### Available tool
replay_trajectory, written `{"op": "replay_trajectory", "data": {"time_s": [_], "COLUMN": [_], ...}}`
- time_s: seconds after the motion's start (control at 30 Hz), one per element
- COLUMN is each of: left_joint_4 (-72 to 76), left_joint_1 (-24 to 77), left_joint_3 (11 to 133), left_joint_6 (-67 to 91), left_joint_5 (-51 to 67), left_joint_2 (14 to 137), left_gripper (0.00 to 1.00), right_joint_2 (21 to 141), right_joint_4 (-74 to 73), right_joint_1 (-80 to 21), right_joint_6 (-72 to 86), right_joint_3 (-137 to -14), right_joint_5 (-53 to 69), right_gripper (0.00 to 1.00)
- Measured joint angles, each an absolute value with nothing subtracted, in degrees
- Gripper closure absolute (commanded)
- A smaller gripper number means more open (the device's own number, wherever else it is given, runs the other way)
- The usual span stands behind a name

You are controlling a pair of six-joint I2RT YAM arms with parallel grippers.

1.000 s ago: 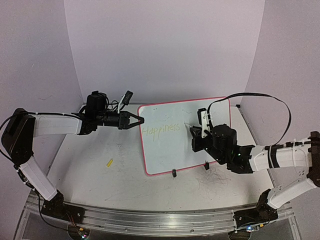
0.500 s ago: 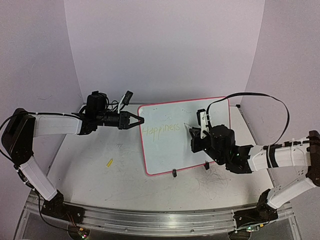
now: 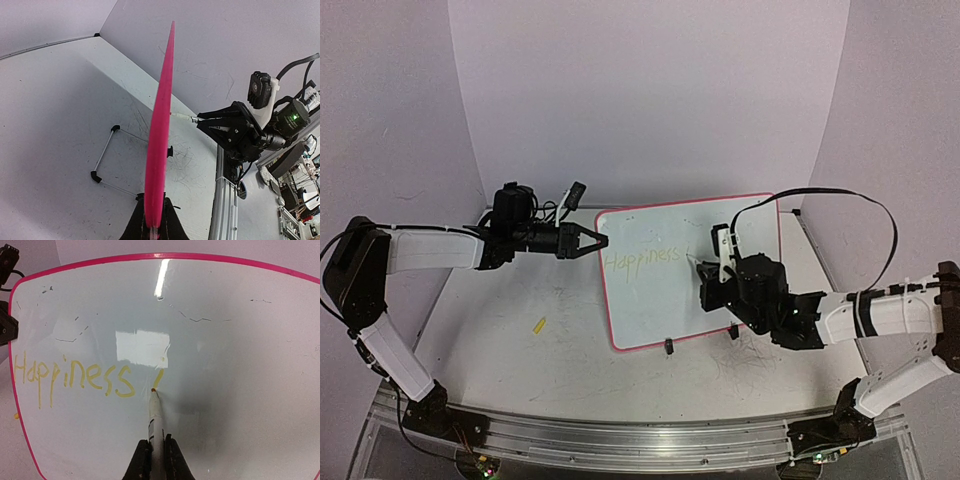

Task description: Write a sentence on the whiteboard

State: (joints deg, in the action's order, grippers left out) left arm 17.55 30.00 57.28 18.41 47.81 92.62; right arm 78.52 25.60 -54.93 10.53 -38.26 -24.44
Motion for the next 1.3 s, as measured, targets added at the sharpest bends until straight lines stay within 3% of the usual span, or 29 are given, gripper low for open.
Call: {"op": "replay_trajectory", "data": {"time_s": [1.3], "left_joint_4": [17.50], "left_joint_1": [30.02], "left_joint_3": [57.30], "left_joint_6": [18.05], "left_joint_5": [47.99], "left_joint_2": [92.62], "left_gripper": [1.00], "right_joint_2": [77.54], "right_joint_4": [24.74], "right_joint_1": [-53.04], "right_joint_6": [9.95], "right_joint_3": [-39.90], "right_joint_5": [-24.56], "right_gripper": [1.00]}}
